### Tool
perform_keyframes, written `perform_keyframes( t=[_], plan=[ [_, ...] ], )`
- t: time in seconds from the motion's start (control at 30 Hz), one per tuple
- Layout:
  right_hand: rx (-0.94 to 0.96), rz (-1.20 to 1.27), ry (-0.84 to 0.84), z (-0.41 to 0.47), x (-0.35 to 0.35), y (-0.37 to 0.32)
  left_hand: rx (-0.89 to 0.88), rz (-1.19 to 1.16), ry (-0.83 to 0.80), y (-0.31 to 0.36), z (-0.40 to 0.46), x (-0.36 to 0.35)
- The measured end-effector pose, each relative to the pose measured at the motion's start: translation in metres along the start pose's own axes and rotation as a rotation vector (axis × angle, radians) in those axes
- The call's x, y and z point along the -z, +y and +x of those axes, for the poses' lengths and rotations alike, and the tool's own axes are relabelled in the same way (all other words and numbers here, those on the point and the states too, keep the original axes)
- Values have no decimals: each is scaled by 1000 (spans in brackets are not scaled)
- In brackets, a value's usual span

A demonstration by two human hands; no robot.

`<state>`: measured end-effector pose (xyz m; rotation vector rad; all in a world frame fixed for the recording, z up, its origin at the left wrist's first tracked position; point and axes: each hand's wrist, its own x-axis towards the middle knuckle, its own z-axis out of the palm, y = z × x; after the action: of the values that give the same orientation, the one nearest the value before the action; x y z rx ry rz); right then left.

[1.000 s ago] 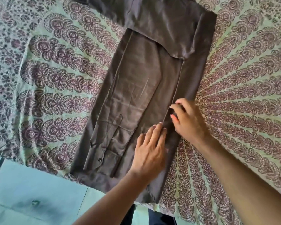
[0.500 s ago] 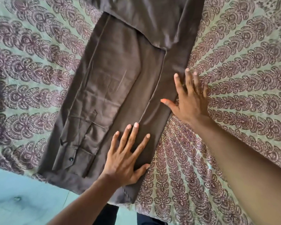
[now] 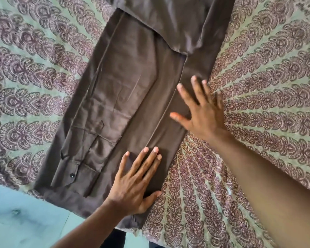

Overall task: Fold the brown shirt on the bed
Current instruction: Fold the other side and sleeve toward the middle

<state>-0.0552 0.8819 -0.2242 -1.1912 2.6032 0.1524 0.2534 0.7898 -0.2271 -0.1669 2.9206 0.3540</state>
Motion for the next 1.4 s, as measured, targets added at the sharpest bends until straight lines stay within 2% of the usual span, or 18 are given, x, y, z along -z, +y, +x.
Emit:
perform_keyframes(
  t=[0.13, 0.27, 0.37, 0.57, 0.87, 1.07, 1.1, 1.17, 1.23, 1.3, 1.4],
  plan=[
    [-228, 97, 36, 42, 16, 22, -3, -28, 1, 2, 3, 8],
    [-63, 78, 132, 36, 24, 13, 27, -76, 157, 2, 57, 32],
    [1, 19, 70, 28, 19, 15, 72, -92, 209, -3, 120, 47],
    [-115, -49, -17, 82, 43, 61, -18, 29, 113, -37, 189, 56],
    [-246, 35, -89, 142, 62, 88, -20, -7, 68, -43, 198, 50],
    [-314, 0, -169, 192, 83, 114, 16, -41, 49, -46, 205, 52],
    [-310, -10, -142, 192, 84, 113, 15, -49, 49, -46, 205, 51],
    [-265, -21, 16, 183, 80, 103, 12, -66, 61, -47, 205, 51],
    [-158, -1, 133, 161, 69, 86, 9, -75, 73, -48, 205, 50],
    [-57, 25, 118, 141, 53, 73, 6, -77, 73, -49, 206, 49],
    [-88, 17, 47, 149, 44, 80, 0, -83, 69, -49, 207, 47]
  ],
)
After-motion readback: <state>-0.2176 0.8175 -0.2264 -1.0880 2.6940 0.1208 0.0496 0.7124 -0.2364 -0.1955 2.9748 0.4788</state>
